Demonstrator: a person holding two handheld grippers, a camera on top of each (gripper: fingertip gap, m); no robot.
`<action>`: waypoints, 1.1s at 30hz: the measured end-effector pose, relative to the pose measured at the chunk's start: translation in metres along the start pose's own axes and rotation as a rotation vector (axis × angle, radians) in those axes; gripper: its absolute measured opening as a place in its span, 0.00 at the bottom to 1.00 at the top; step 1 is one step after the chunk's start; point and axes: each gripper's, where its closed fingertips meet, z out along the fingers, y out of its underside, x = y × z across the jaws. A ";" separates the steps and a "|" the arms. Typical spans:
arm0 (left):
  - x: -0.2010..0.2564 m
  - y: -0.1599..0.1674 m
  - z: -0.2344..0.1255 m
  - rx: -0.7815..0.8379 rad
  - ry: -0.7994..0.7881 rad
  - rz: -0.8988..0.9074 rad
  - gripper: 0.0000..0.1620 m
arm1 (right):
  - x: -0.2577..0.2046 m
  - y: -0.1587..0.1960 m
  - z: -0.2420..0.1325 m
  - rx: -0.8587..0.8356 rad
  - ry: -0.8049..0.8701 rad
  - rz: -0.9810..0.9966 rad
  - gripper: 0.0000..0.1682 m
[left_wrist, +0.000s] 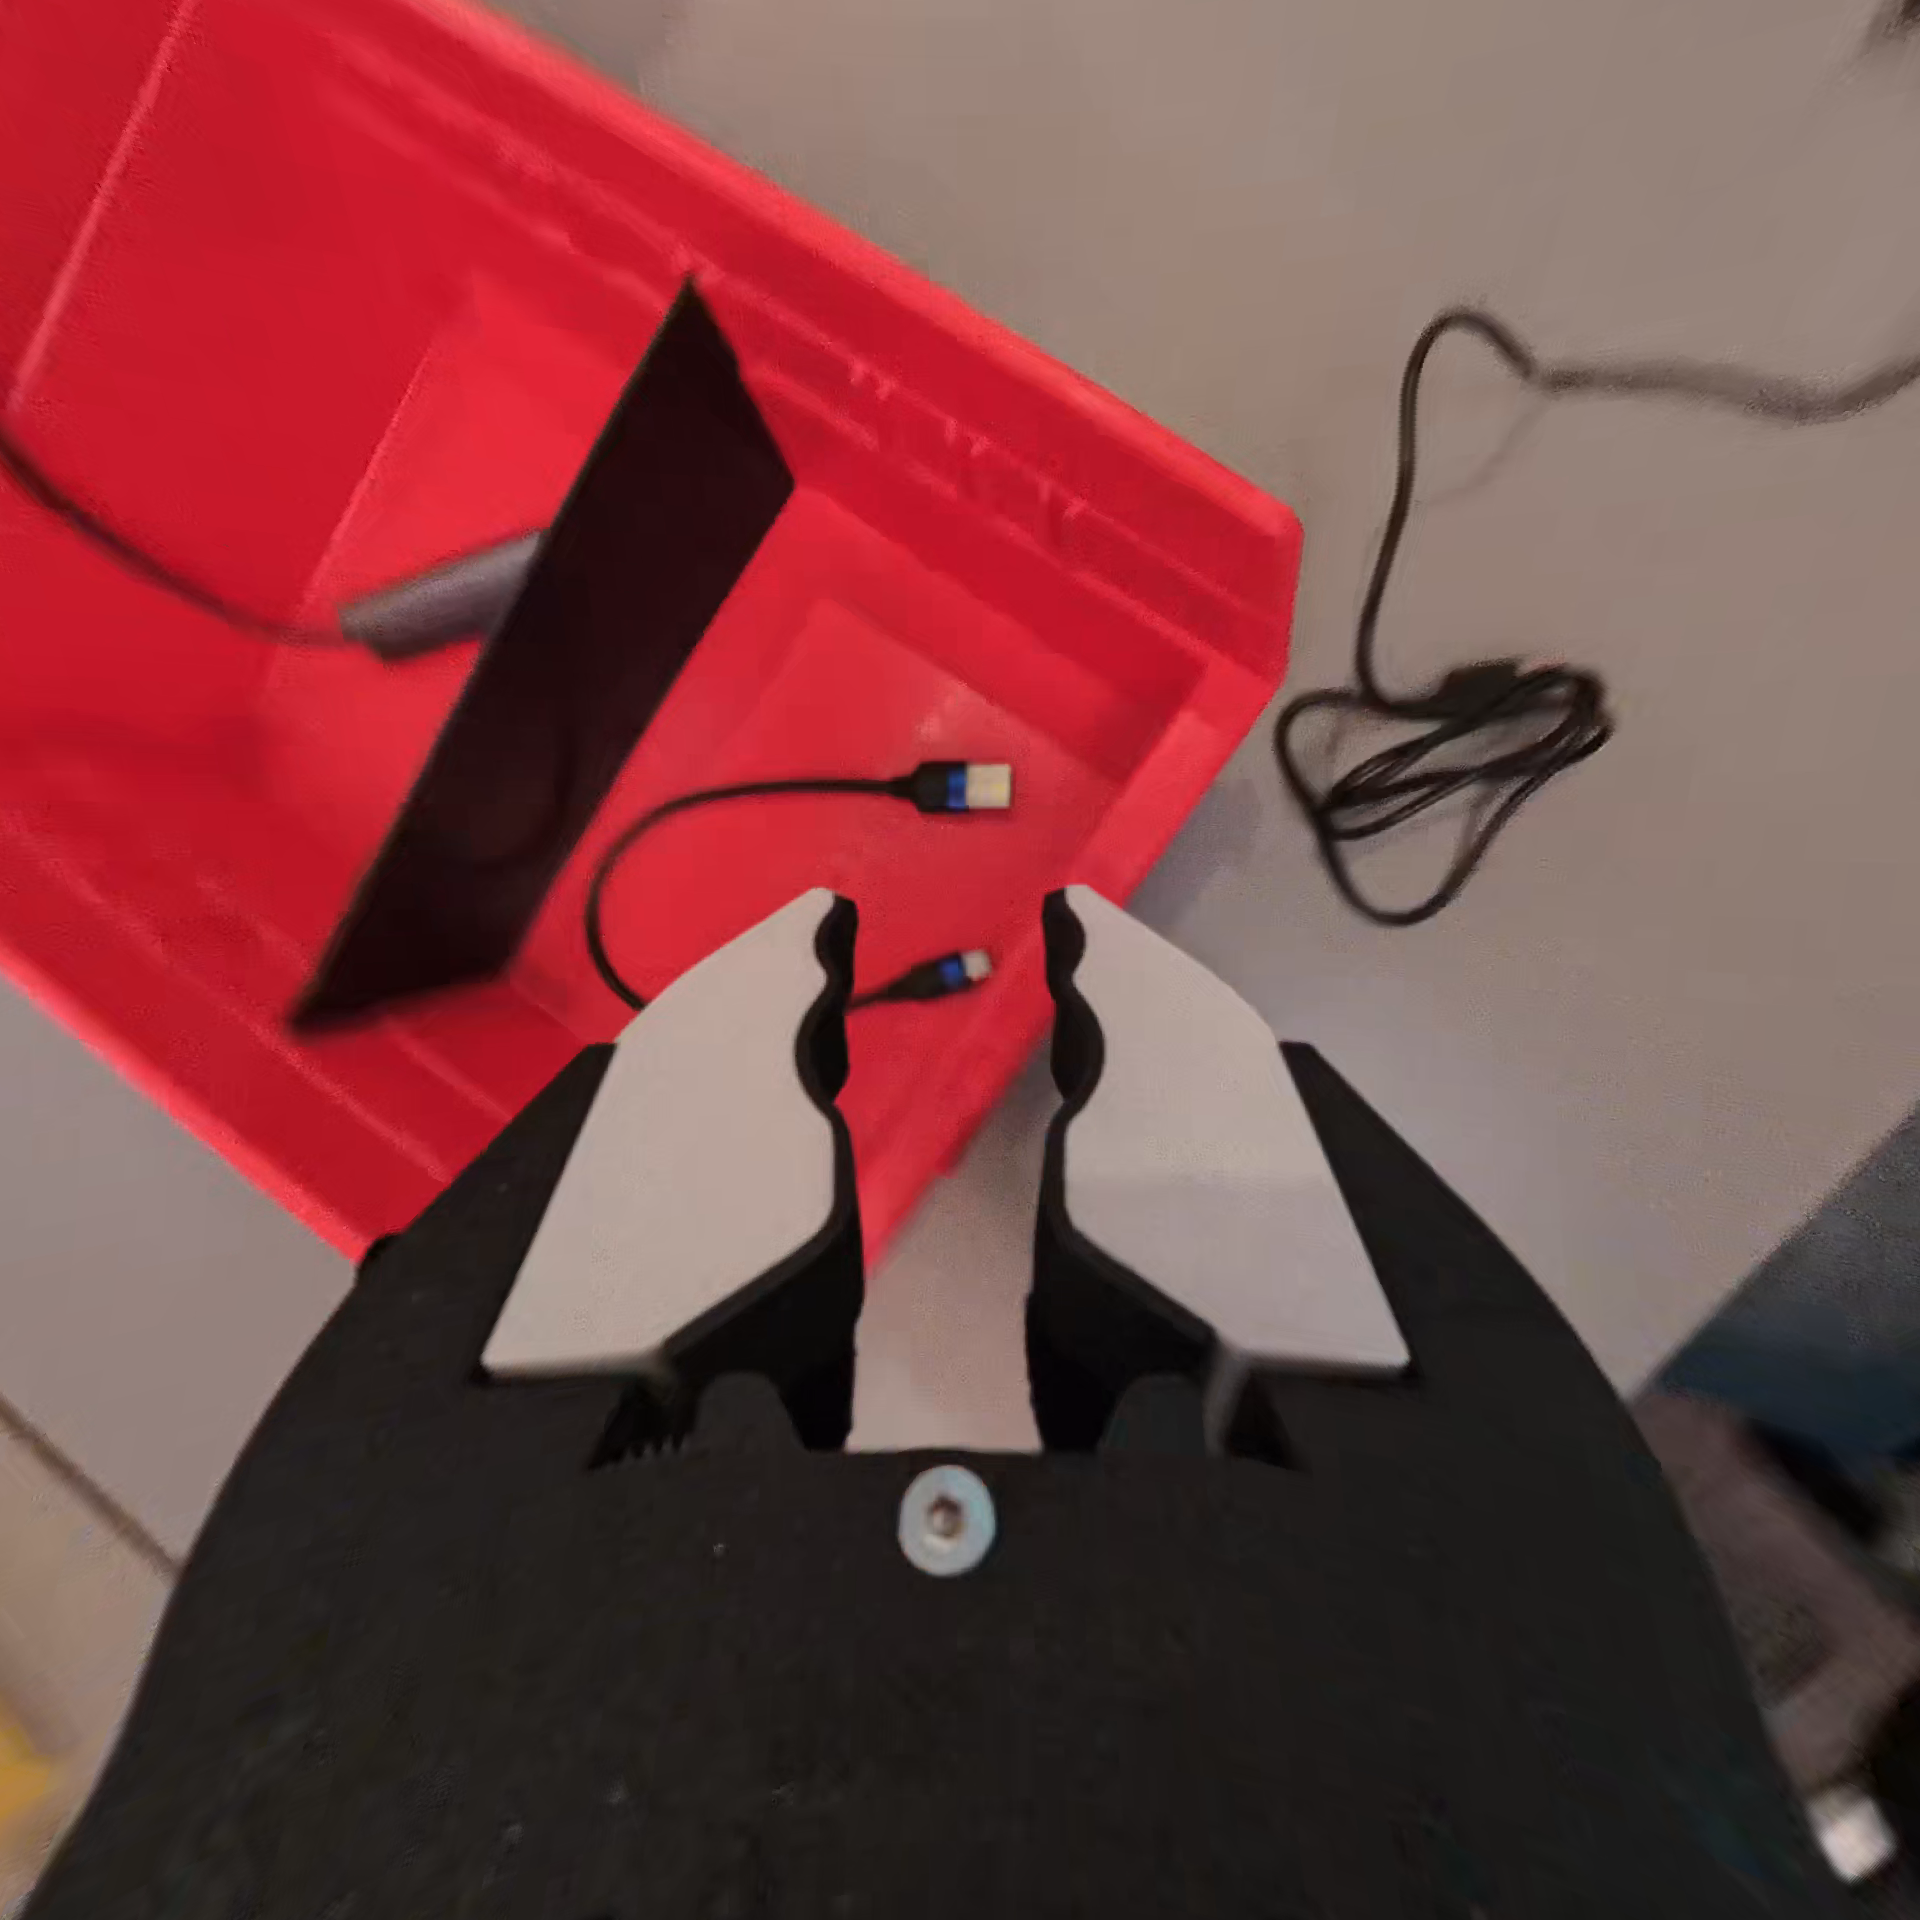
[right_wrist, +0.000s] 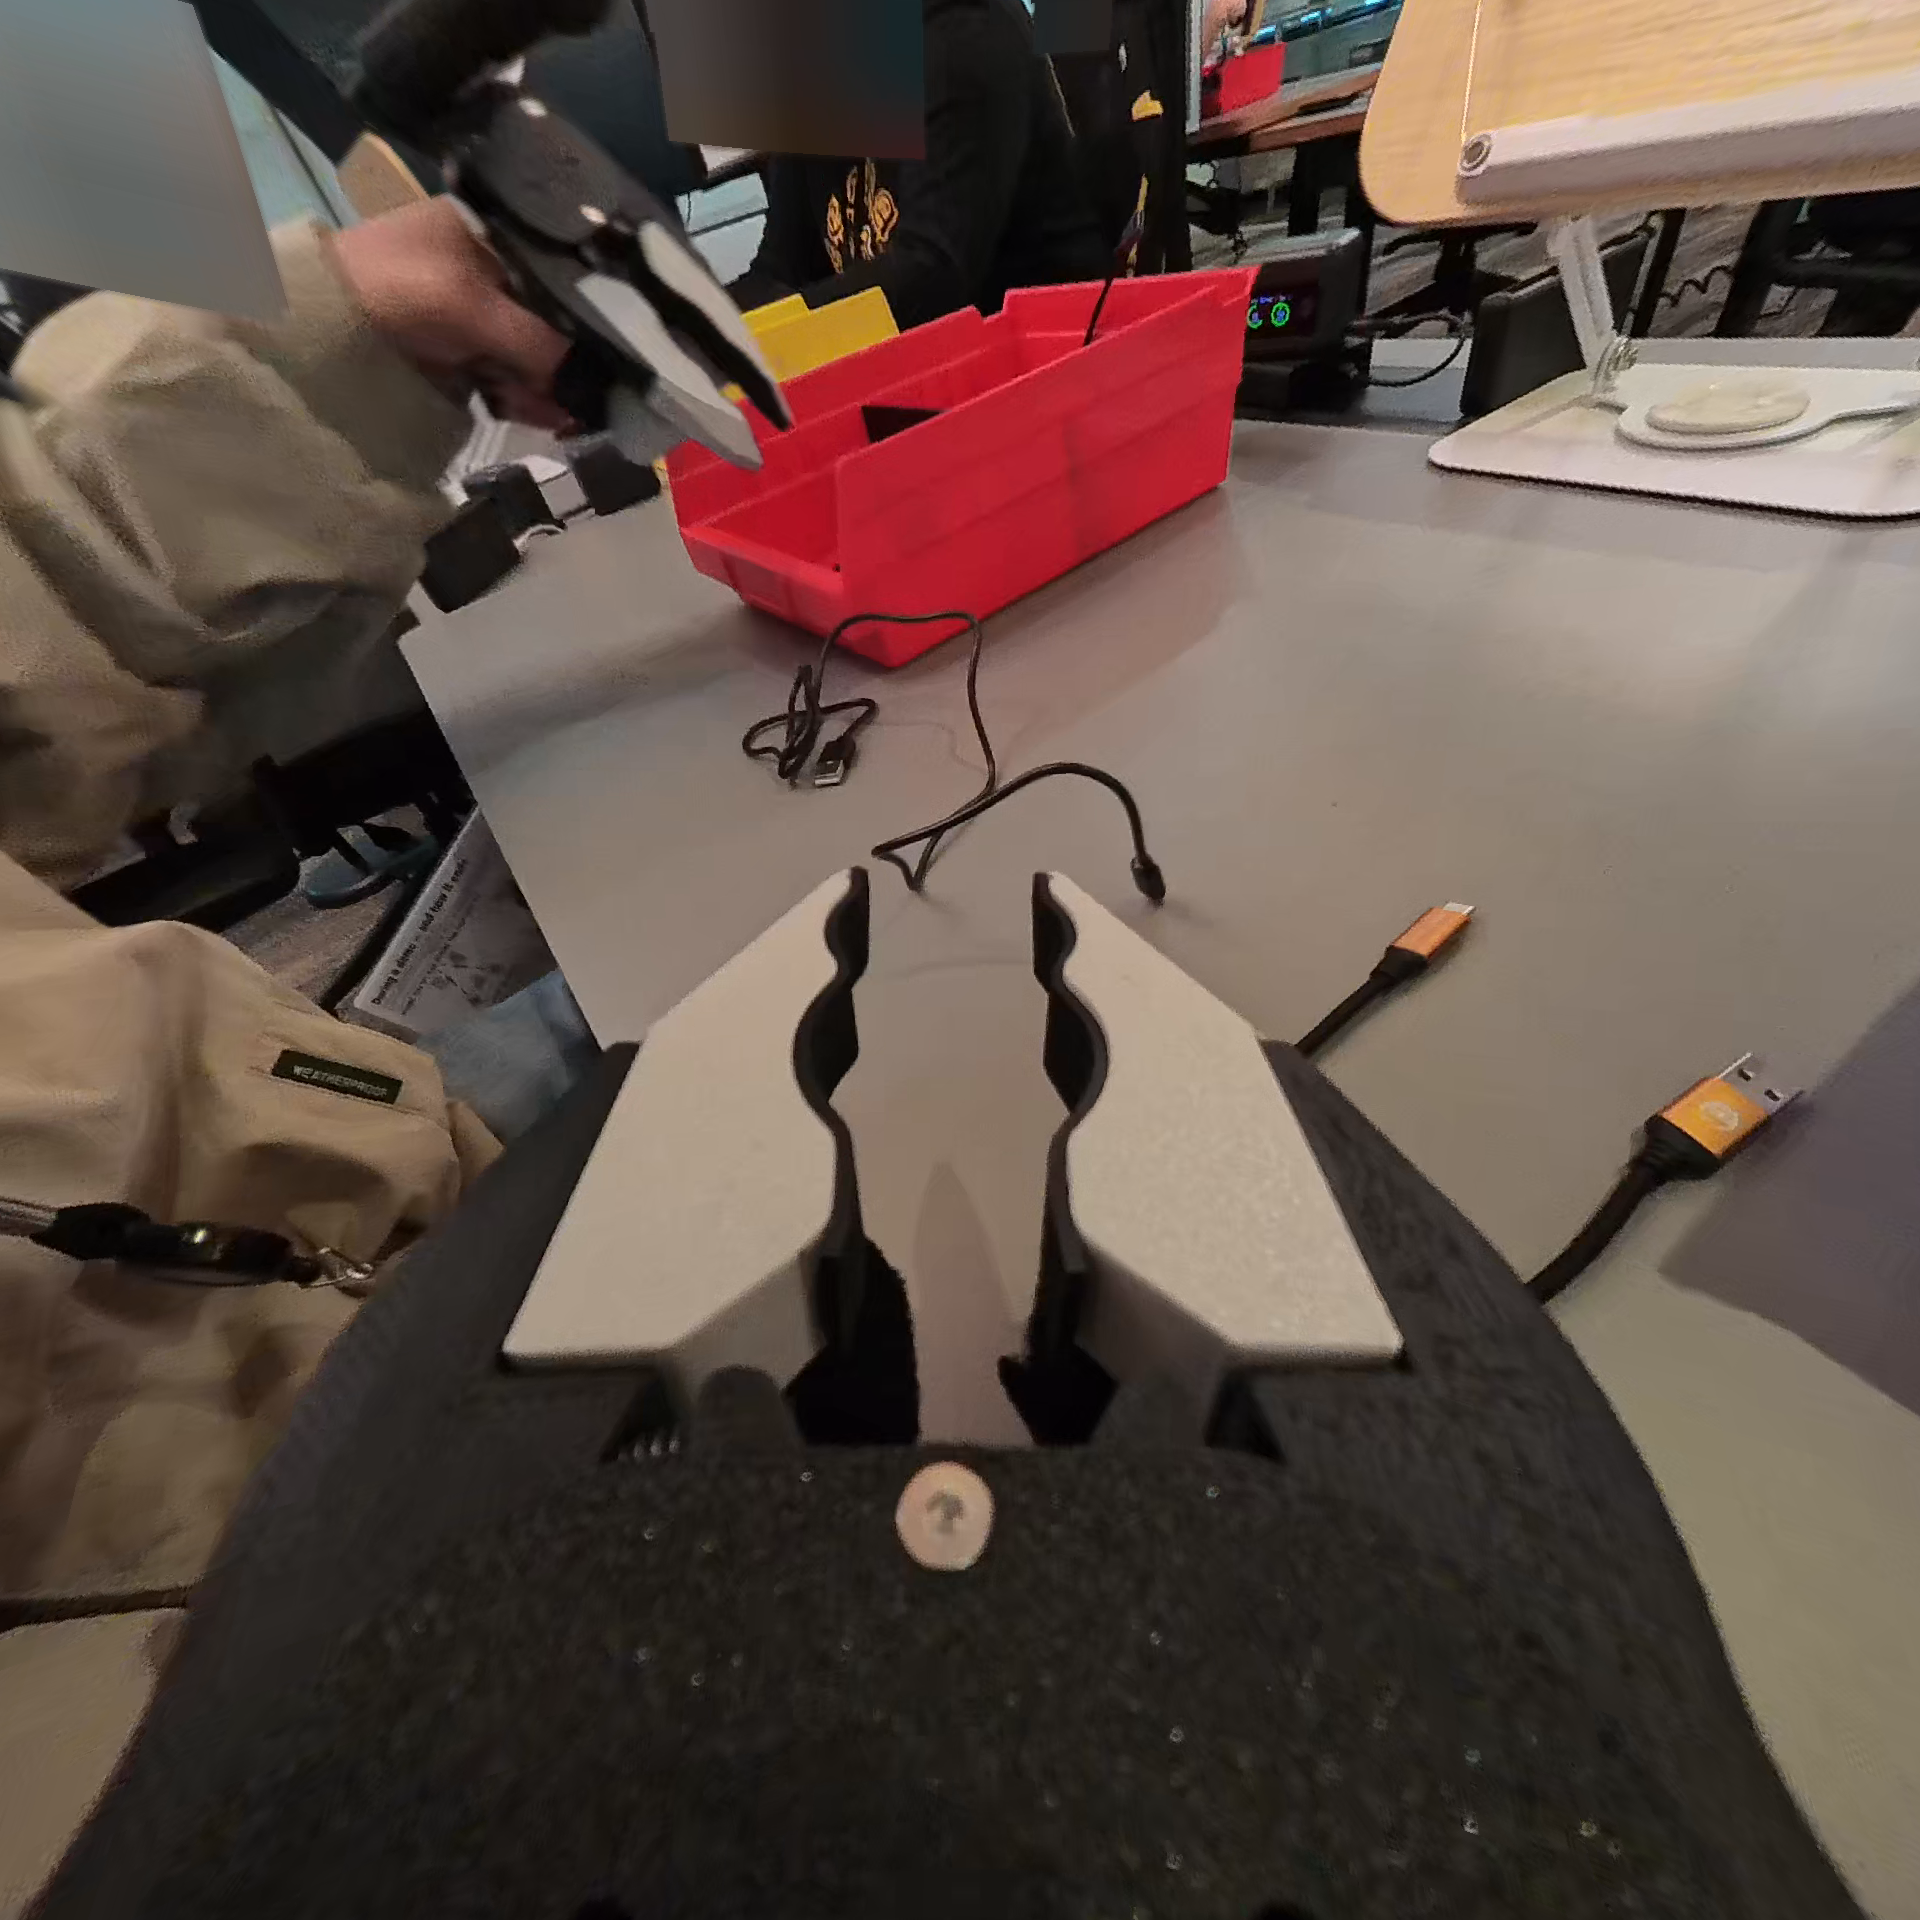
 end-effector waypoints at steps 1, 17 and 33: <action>-0.003 -0.007 0.011 -0.041 0.022 0.112 0.22 | 0.001 0.000 0.000 0.001 -0.002 0.002 0.18; -0.017 0.025 0.101 -0.384 0.315 0.544 0.16 | 0.004 0.014 -0.009 -0.039 0.005 -0.012 0.18; -0.059 0.001 0.043 -0.123 -0.057 0.439 0.01 | -0.004 0.003 -0.007 0.000 -0.018 -0.016 0.14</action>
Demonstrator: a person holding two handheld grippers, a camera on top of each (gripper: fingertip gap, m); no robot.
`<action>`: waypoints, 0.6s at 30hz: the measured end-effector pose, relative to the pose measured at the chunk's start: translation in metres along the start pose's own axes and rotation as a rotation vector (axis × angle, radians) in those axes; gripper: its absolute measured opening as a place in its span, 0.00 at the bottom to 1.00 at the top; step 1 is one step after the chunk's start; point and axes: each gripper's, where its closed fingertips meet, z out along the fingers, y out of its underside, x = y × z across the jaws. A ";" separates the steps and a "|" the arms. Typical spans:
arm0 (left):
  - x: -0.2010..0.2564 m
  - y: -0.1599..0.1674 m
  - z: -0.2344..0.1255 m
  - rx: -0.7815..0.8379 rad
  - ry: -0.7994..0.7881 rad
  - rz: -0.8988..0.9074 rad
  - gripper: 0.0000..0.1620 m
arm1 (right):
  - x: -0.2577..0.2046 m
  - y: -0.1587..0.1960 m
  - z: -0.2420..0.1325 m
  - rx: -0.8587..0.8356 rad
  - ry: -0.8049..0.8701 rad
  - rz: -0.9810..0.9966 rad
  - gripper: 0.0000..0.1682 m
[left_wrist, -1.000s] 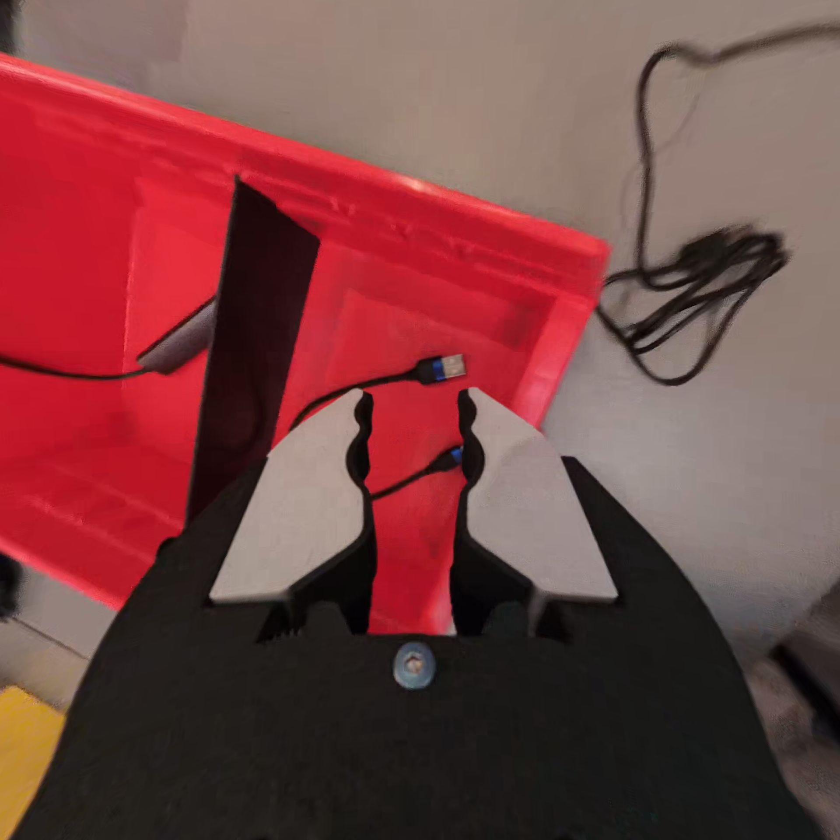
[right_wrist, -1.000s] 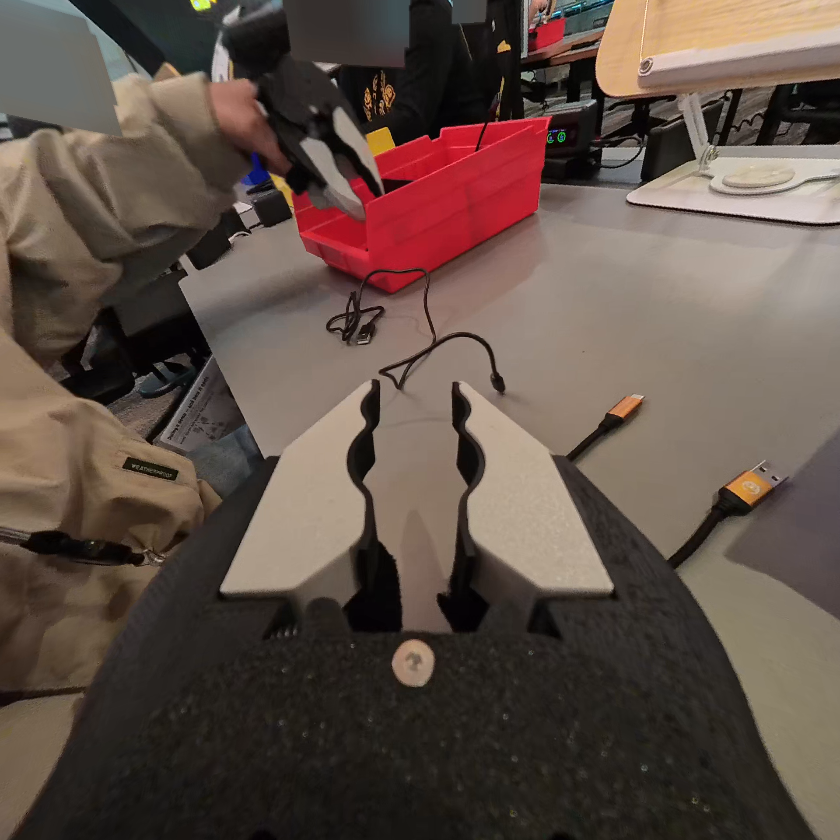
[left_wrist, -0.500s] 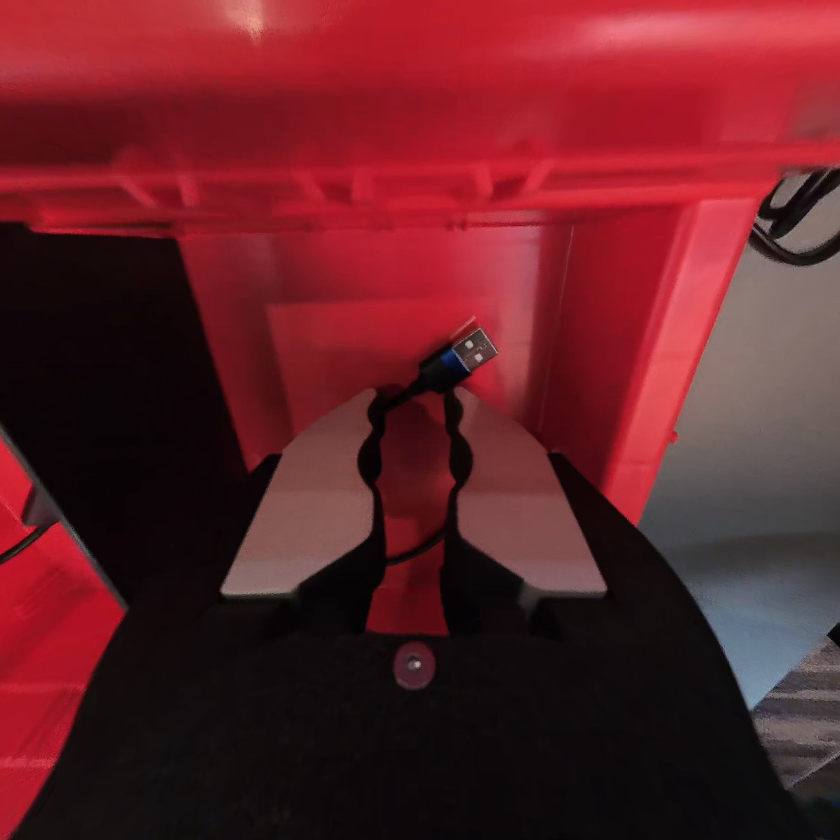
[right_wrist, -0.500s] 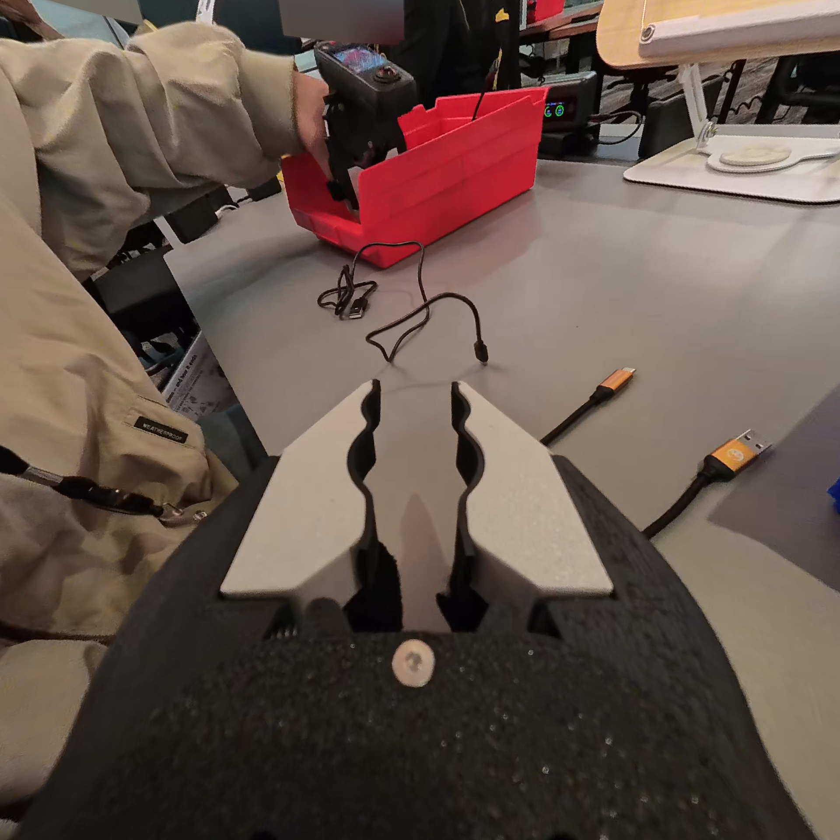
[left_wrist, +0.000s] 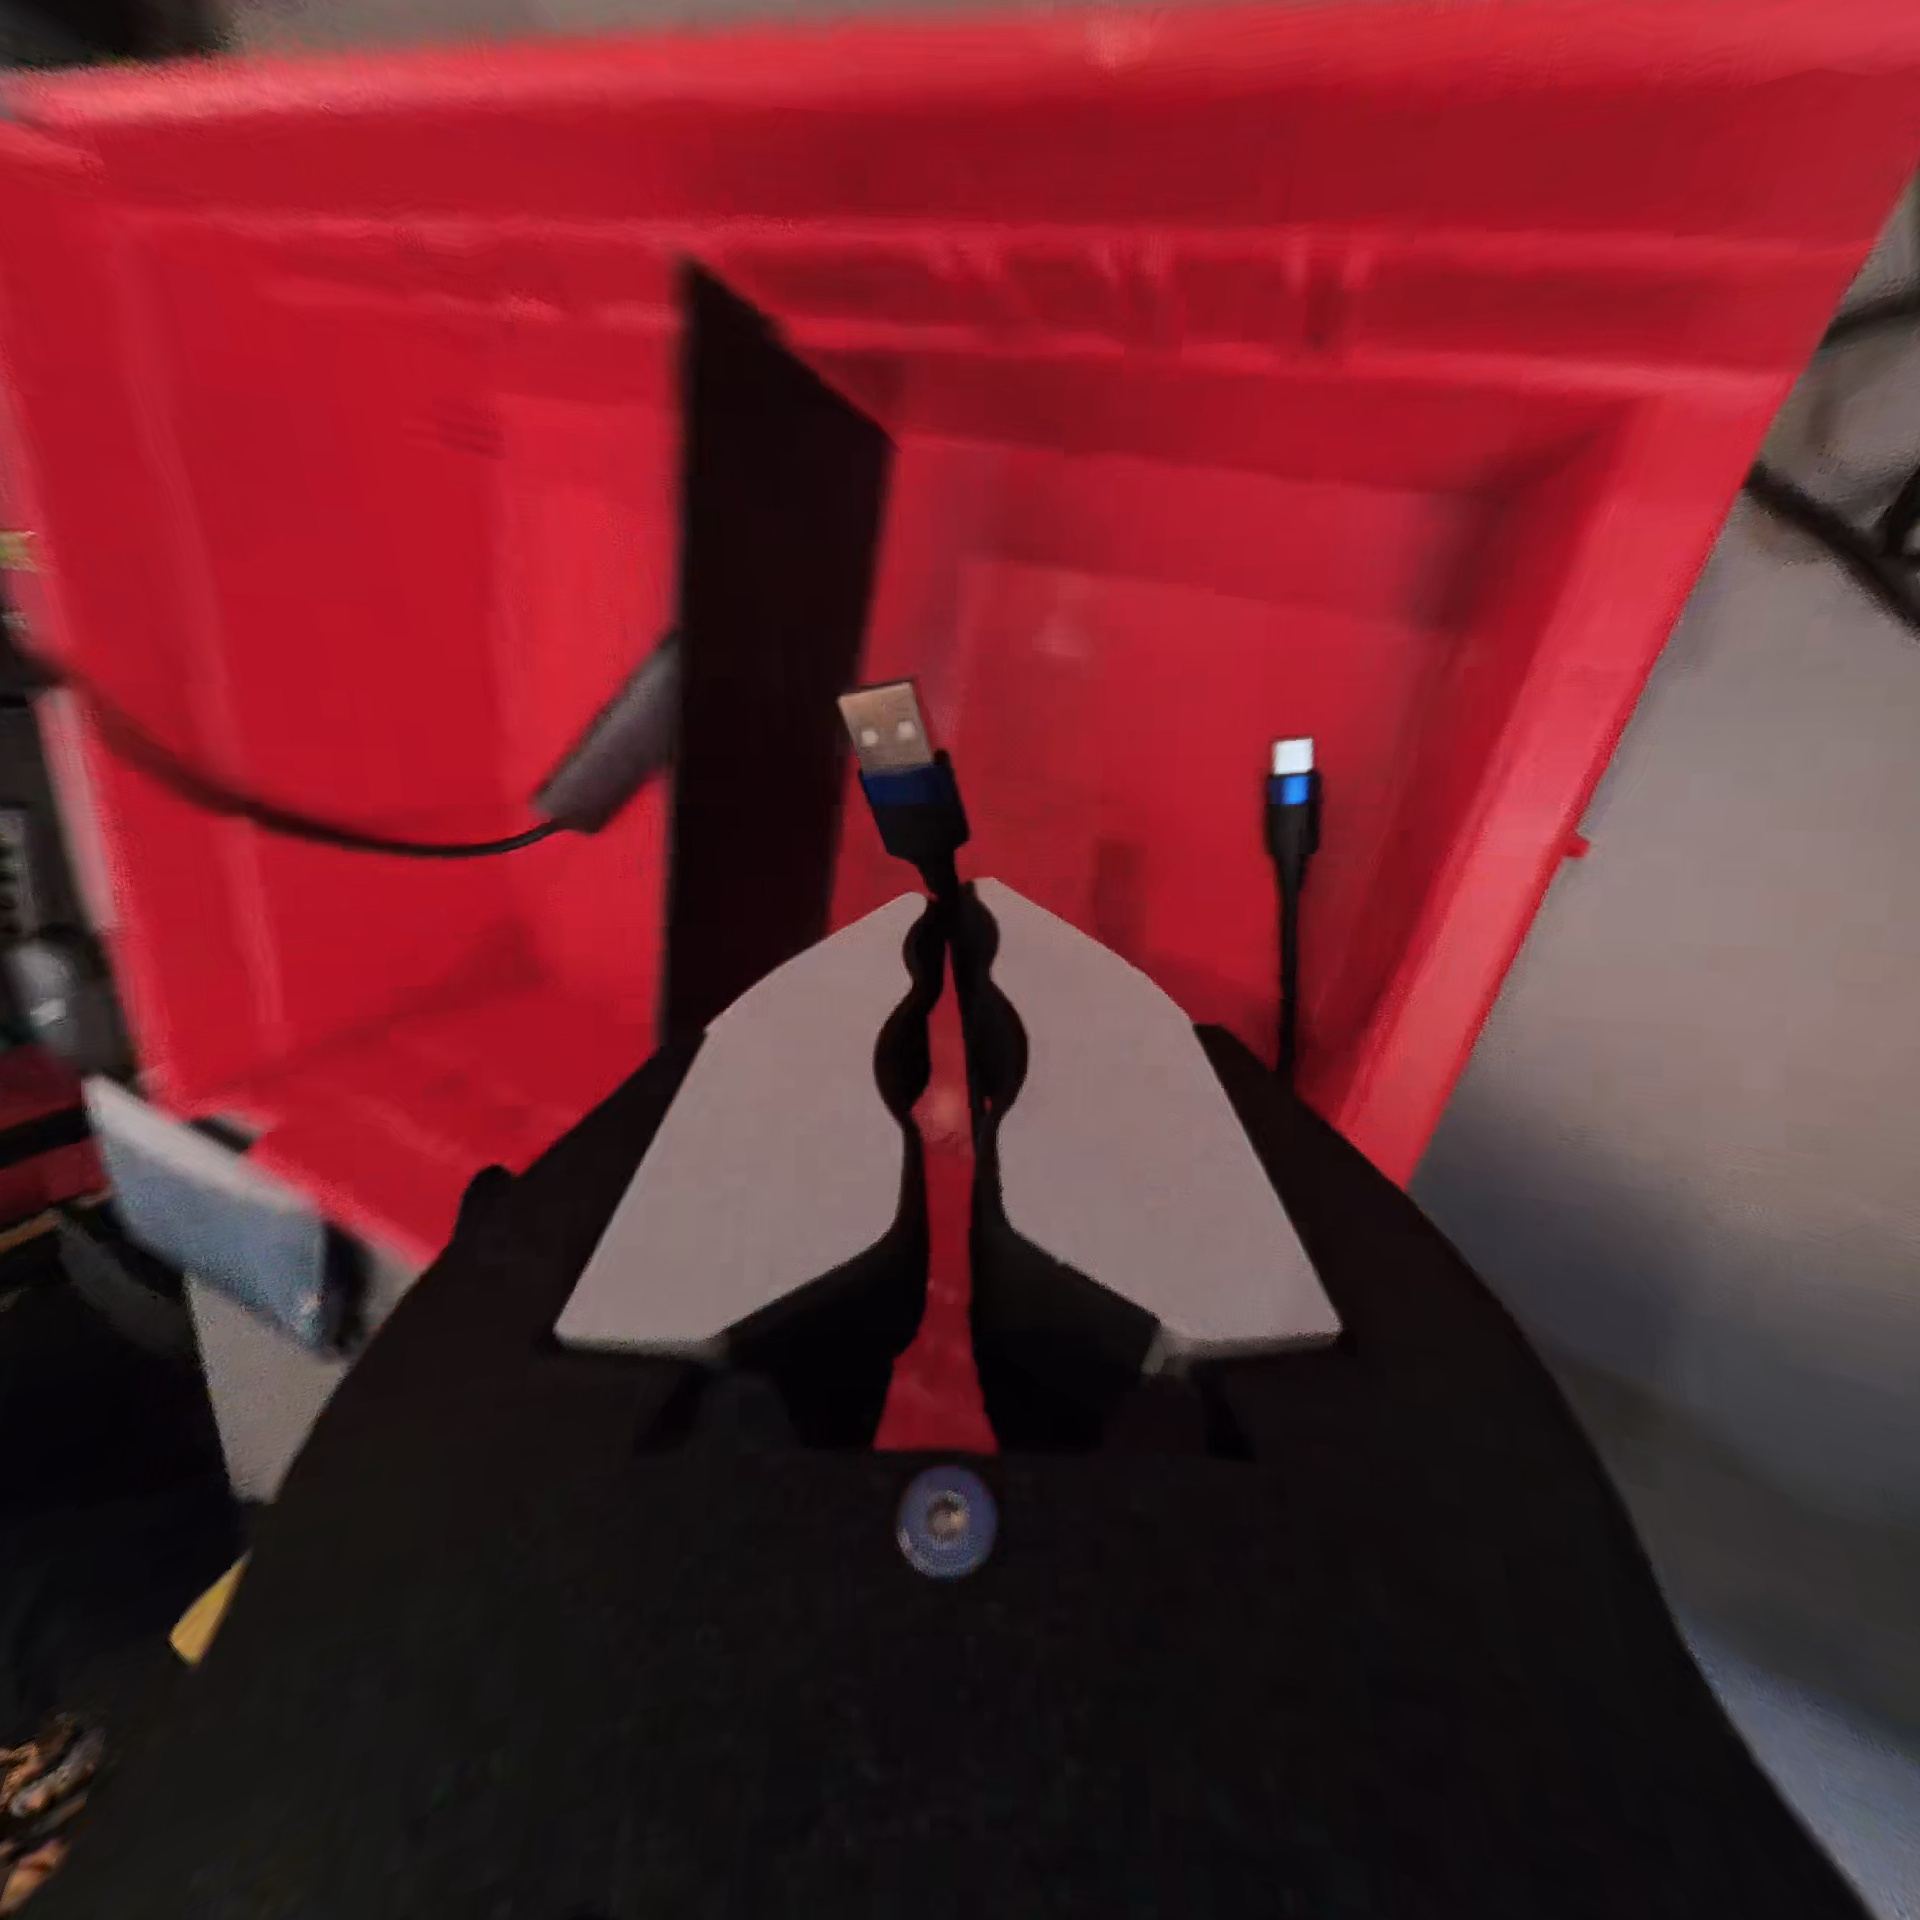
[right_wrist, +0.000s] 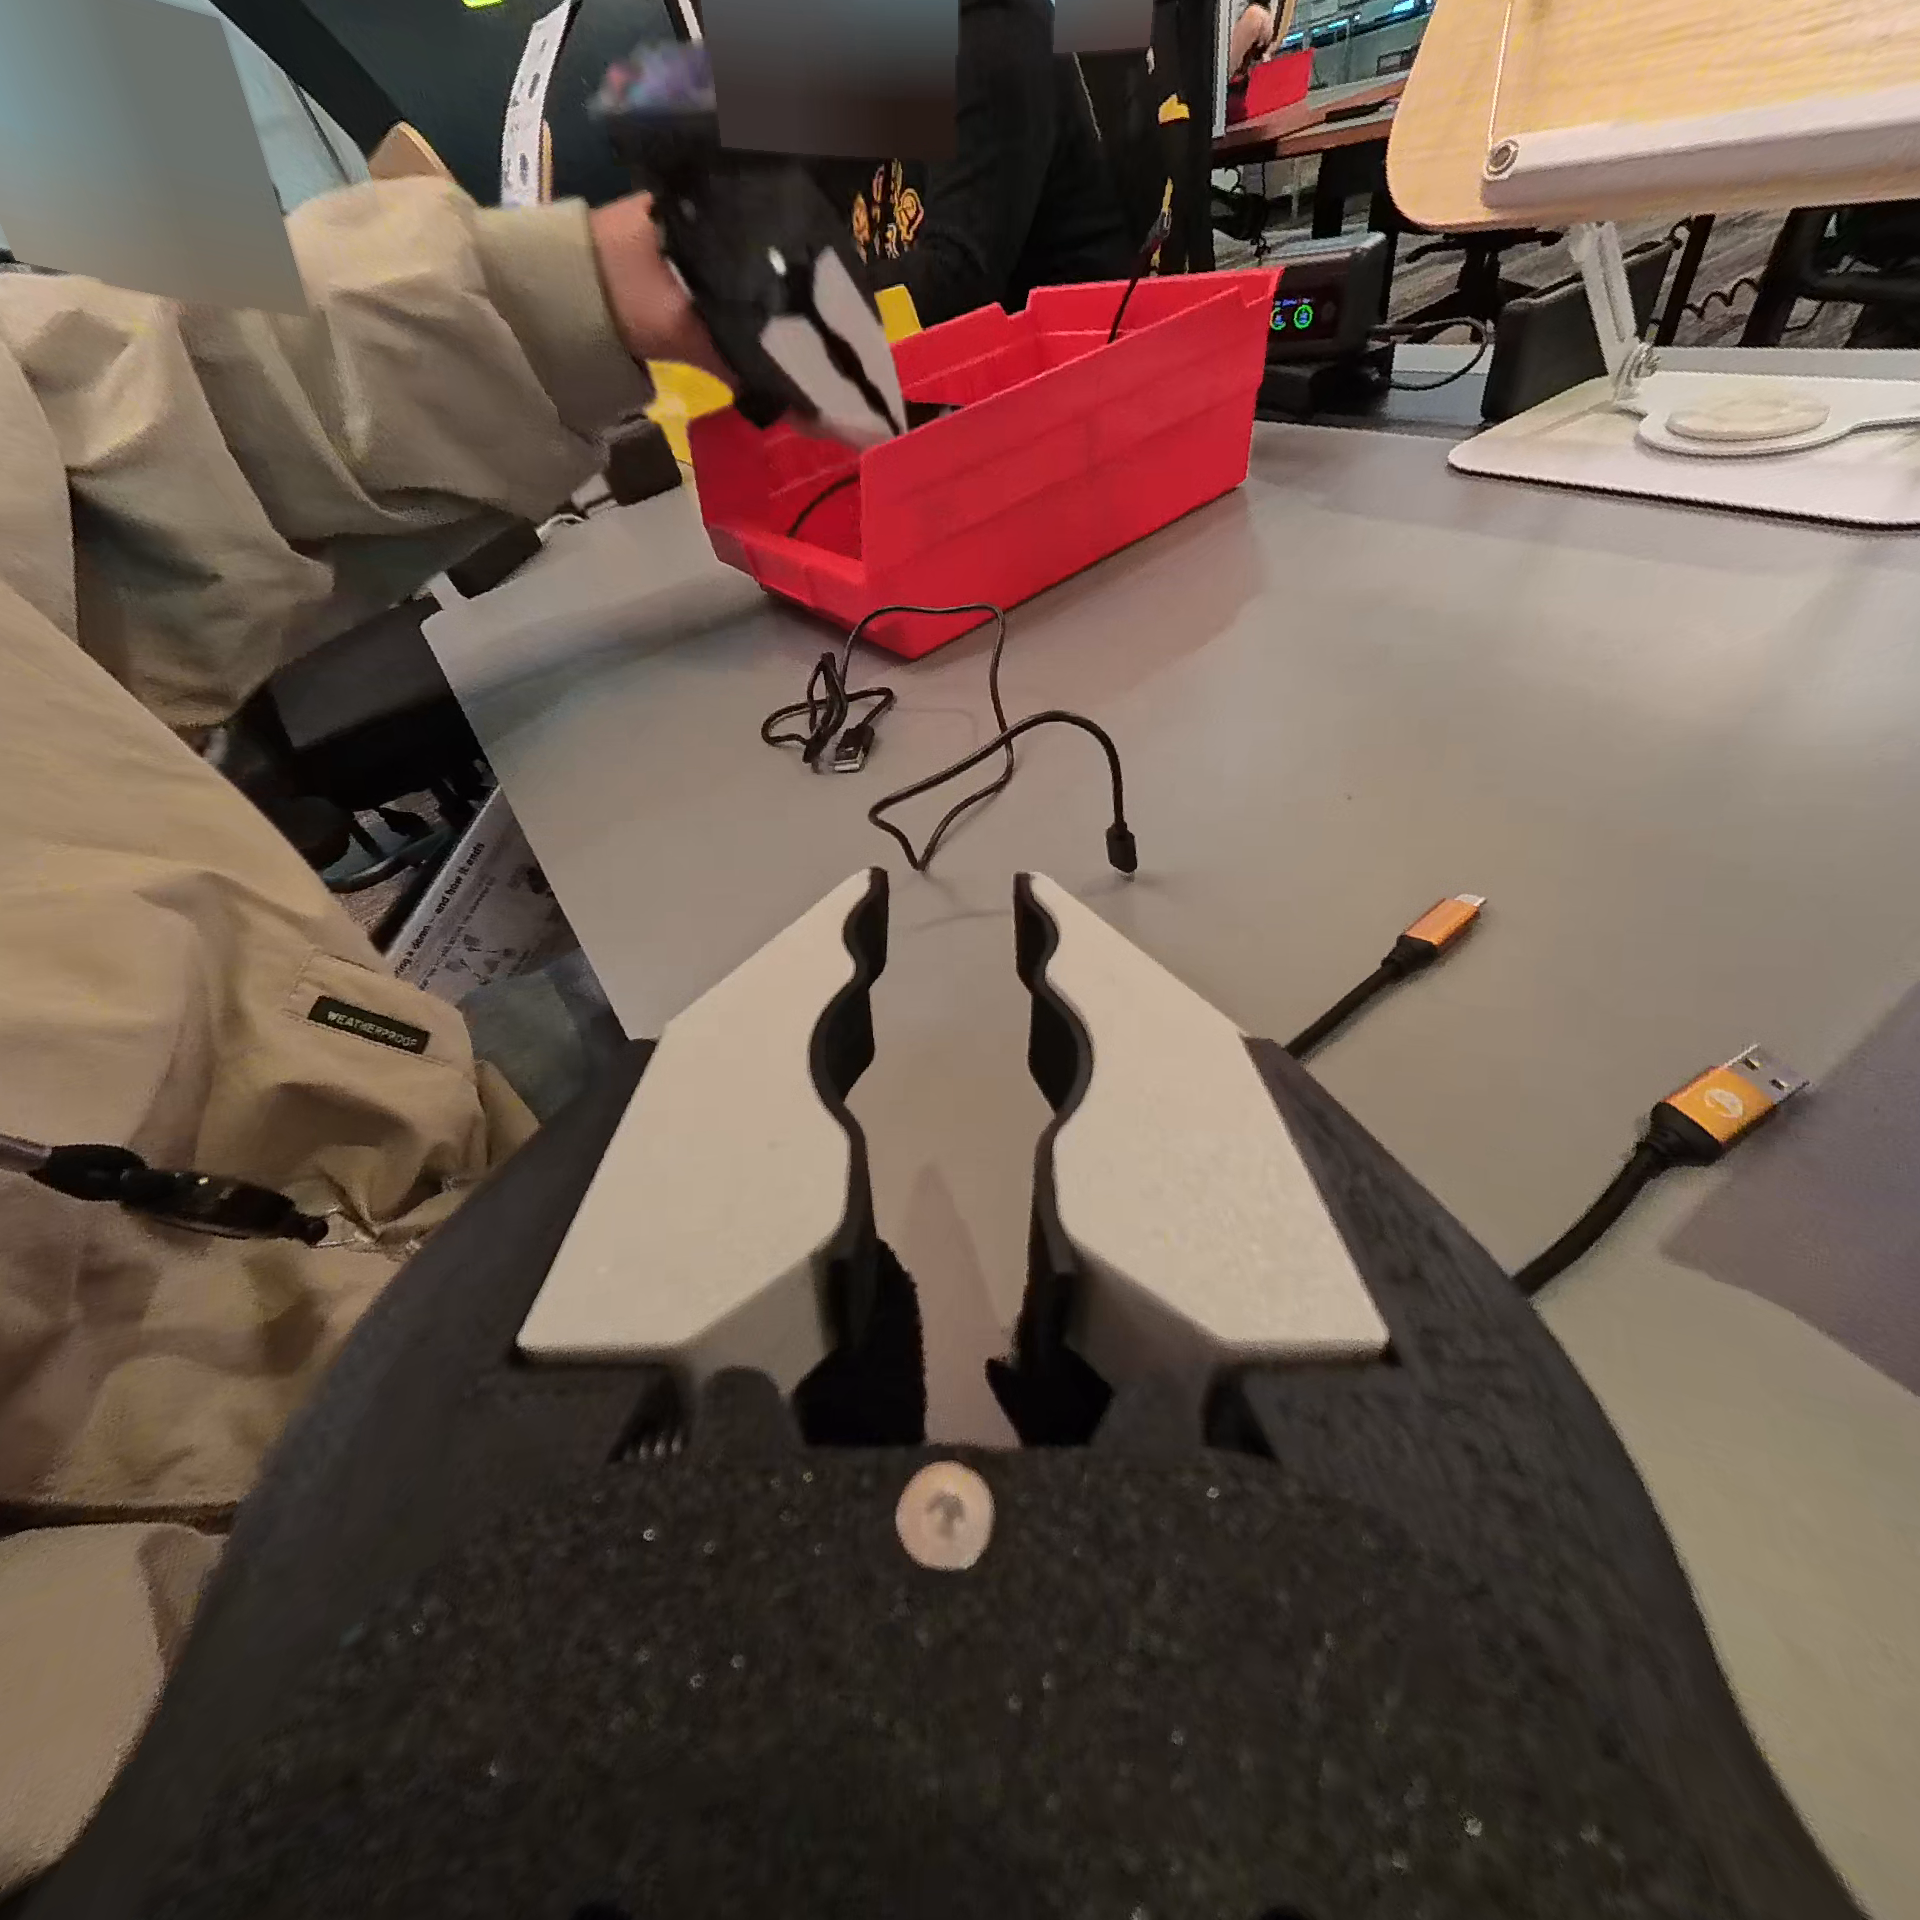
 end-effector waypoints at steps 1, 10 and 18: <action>-0.009 -0.006 -0.020 0.056 -0.049 -0.033 0.01 | 0.000 -0.001 0.001 0.002 0.001 -0.001 0.14; -0.014 -0.089 -0.226 0.427 -0.418 -0.120 0.01 | -0.004 0.000 0.012 -0.010 0.022 -0.030 0.15; 0.072 -0.188 -0.184 0.663 -0.055 -0.489 0.01 | -0.006 0.000 0.010 -0.013 0.022 -0.042 0.15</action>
